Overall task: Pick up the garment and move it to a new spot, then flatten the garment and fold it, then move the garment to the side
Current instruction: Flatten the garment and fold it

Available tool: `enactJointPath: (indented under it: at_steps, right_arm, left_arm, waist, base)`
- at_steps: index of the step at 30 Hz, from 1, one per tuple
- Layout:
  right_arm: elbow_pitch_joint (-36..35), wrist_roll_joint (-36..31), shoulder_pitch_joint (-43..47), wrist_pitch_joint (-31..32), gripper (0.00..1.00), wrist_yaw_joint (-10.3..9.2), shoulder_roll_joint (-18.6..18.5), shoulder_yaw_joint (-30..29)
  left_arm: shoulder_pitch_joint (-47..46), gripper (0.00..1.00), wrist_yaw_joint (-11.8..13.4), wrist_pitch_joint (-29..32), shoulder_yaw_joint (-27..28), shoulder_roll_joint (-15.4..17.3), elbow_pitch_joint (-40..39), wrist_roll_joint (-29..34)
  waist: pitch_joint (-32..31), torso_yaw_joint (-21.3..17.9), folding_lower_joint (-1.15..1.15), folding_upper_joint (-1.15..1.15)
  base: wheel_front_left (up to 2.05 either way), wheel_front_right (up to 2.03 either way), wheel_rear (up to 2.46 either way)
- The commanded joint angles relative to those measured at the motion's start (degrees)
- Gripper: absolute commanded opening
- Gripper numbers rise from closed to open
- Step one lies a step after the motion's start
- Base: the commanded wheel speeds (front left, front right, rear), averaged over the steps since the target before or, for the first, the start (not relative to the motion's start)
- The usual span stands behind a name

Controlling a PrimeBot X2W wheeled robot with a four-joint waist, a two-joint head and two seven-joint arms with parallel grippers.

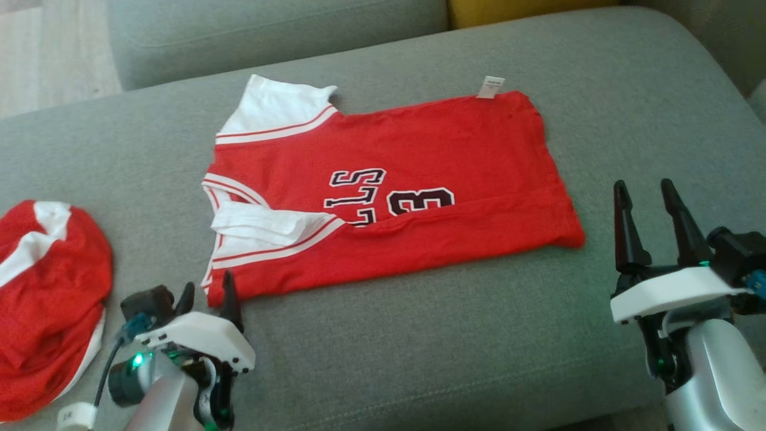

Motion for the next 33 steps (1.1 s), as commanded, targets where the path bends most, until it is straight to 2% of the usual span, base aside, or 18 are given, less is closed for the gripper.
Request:
enactJointPath:
  at_steps: [1, 5, 10, 11, 12, 13, 15, 19, 33]
  right_arm:
    - [-2.6, -0.3, -0.2, 0.3, 1.00, 0.42, 0.4, 1.0]
    - [-3.9, -0.6, -0.2, 0.6, 1.00, 0.42, 0.9, 1.1]
    - [-5.0, -1.0, -0.4, 0.7, 1.00, 0.42, 1.2, 0.9]
    - [-5.2, -1.1, -0.5, 0.7, 1.00, 0.42, 1.2, 0.7]
    - [-5.3, -1.1, -0.5, 0.7, 1.00, 0.42, 1.3, 0.5]
    - [-5.4, -1.2, -0.5, 0.7, 1.00, 0.42, 1.4, 0.2]
    - [-5.0, -1.0, -0.3, 0.9, 1.00, 0.42, 1.7, -0.6]
    - [-3.0, -0.4, -0.3, 2.1, 1.00, 0.42, 2.5, -1.5]
    - [13.4, -2.1, -6.6, 6.9, 1.00, 0.42, 4.6, -7.9]
  left_arm:
    - [-3.4, 1.00, 0.9, 0.3, 2.0, 1.4, 0.3, 1.0]
    - [-5.7, 1.00, 2.8, 1.4, 1.2, 2.4, 5.1, 2.5]
    - [-7.8, 1.00, 2.5, 3.3, -0.1, 2.5, 9.3, 3.1]
    - [-8.2, 0.90, 1.9, 3.6, -0.5, 2.5, 9.8, 3.1]
    - [-8.6, 0.15, 1.1, 3.7, -1.0, 2.4, 10.2, 3.2]
    - [-8.9, 0.00, 0.2, 3.8, -1.7, 2.3, 10.4, 3.5]
    - [-9.4, 0.00, -0.7, 2.8, -2.0, 2.1, 10.3, 3.4]
    - [-10.2, 0.00, -0.8, 0.1, -1.2, 2.3, 8.7, 3.1]
    - [-8.5, 0.00, -1.7, -1.7, -3.2, 1.5, -2.6, 5.2]
  waist:
    - [0.7, -0.8, 0.00, 0.00]
    - [1.7, -1.7, 0.00, 0.00]
    - [3.0, -2.2, 0.00, 0.00]
    - [3.3, -2.2, 0.00, 0.00]
    - [3.6, -2.1, 0.00, 0.00]
    - [3.8, -1.9, 0.00, 0.00]
    - [4.0, -1.4, 0.00, 0.00]
    - [4.1, -0.1, 0.00, 0.00]
    - [5.8, 4.7, 0.00, 0.00]
  base:
    - [0.00, 0.00, 0.00]
    - [0.00, 0.00, 0.00]
    - [0.00, 0.00, 0.00]
    - [0.00, 0.00, 0.00]
    - [0.00, 0.00, 0.00]
    - [0.00, 0.00, 0.00]
    - [0.00, 0.00, 0.00]
    - [0.00, 0.00, 0.00]
    - [0.00, 0.00, 0.00]
